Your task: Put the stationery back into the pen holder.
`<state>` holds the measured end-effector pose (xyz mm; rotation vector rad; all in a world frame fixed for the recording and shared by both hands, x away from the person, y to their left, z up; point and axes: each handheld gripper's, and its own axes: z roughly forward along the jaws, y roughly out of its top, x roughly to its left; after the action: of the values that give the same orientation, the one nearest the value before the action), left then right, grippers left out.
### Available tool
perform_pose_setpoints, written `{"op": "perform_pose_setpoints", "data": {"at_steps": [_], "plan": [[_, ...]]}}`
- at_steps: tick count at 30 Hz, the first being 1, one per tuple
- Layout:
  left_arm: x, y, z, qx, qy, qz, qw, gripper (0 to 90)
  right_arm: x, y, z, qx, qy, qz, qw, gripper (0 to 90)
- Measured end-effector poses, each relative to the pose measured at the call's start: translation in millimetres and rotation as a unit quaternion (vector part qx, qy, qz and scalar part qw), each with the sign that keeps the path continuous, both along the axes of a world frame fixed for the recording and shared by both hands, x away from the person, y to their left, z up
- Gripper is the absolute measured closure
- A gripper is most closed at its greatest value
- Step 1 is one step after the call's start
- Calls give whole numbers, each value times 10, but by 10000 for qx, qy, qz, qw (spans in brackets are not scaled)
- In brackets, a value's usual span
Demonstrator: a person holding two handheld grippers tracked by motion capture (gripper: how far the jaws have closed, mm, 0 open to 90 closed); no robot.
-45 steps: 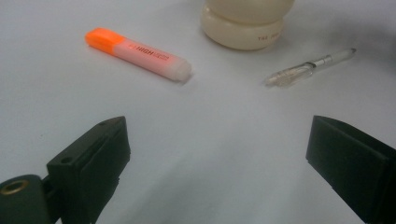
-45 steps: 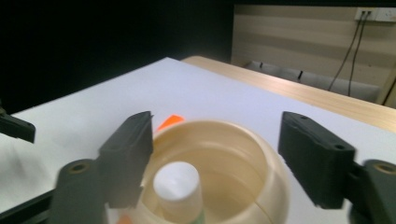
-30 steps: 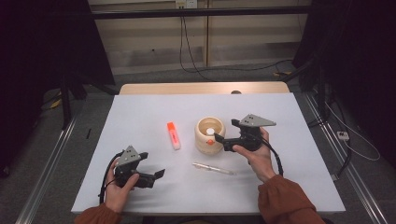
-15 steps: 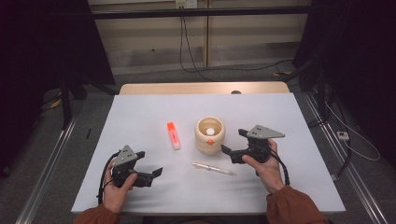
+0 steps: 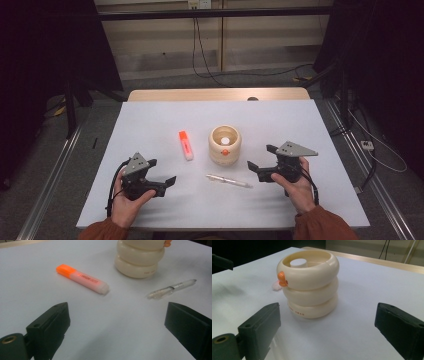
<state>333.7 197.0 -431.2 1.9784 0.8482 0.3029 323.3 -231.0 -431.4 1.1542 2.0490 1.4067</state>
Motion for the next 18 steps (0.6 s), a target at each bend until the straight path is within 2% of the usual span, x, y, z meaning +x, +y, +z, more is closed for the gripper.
{"op": "perform_pose_setpoints", "data": {"at_steps": [5, 8, 9, 11, 13, 14, 16, 18], "plan": [[11, -19, 27, -92, -37, -124, 9999, 60, -76, -67, -23, -88, 46, -51, 9999, 60], [15, -41, 49, 7, -92, -143, 9999, 71, -131, -106, -43, -126, 88, -80, 9998, 59], [14, -56, 50, -50, -73, -133, 9999, 71, -149, -124, -49, -132, 89, -78, 9998, 58], [22, -73, 63, -13, -106, -131, 9999, 79, -181, -157, -61, -130, 85, -132, 9998, 58], [27, -96, 74, 6, -235, -130, 9996, 118, -190, -189, -69, -66, 80, -174, 9998, 59], [36, -104, 81, 33, -230, -95, 9997, 124, -195, -196, -70, -49, 97, -195, 9998, 59], [59, -125, 86, -53, -162, -91, 9998, 137, -201, -200, -76, -70, 81, -195, 9998, 58], [77, -143, 93, 30, -179, -63, 9998, 155, -205, -200, -80, -55, 75, -188, 9998, 59]]}}
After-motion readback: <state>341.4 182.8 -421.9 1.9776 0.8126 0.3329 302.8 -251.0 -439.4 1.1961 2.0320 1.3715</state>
